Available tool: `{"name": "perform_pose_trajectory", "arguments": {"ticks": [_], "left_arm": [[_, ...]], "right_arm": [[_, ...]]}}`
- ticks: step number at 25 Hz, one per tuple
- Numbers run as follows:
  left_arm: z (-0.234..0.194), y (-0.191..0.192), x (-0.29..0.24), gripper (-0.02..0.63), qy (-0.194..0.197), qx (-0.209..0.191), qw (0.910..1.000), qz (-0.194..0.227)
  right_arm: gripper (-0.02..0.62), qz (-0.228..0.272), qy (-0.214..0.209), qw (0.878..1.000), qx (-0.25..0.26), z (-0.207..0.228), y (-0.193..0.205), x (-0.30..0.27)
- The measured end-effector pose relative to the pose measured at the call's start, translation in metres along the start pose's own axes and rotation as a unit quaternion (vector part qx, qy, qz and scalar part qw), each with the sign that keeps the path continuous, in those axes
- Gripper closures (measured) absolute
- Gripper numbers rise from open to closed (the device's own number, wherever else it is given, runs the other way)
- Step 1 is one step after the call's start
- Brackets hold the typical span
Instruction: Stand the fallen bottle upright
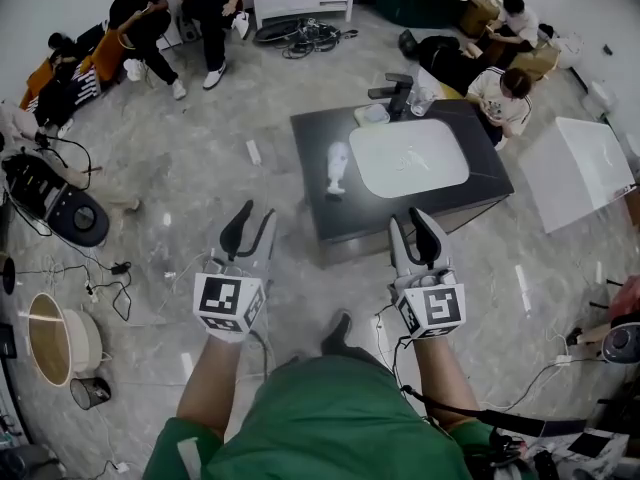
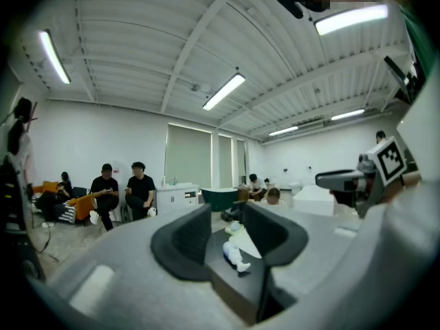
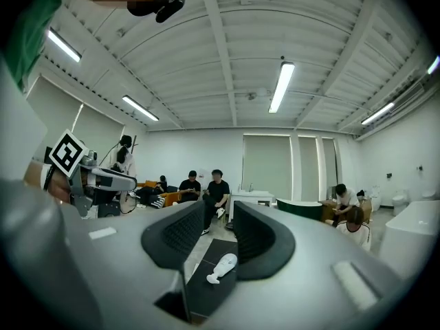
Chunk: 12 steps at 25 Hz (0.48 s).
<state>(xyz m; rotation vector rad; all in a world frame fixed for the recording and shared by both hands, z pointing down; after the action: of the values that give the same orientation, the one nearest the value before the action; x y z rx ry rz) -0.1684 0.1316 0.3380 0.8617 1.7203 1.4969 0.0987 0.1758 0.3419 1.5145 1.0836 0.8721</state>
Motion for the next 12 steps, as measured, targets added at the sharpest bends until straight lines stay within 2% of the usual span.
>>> {"name": "perform_pose_trajectory", "arguments": {"ticks": [6, 12], "left_arm": [[0.014, -0.001, -0.045, 0.451, -0.02, -0.011, 0.9997, -0.01], [0.023, 0.0, -0.073, 0.451, -0.037, -0.017, 0.9989, -0.022]], "right_arm": [[0.48, 0.004, -0.022, 1.0, -0.016, 0.044, 0.017, -0.029], [0.48, -0.002, -0.051, 0.998, -0.025, 0.068, 0.032, -0.05]]}}
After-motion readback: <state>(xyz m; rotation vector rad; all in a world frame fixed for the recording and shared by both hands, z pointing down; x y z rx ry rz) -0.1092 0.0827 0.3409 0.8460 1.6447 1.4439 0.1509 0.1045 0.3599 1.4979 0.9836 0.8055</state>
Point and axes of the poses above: the fingertips, and each gripper's own axes: x backward along the fingers, z to its right, y out of its underside, the point moved 6 cm from there along x, backward along the fingers, and after that the axes turned 8 degrees about x, right-handed, at the moved point
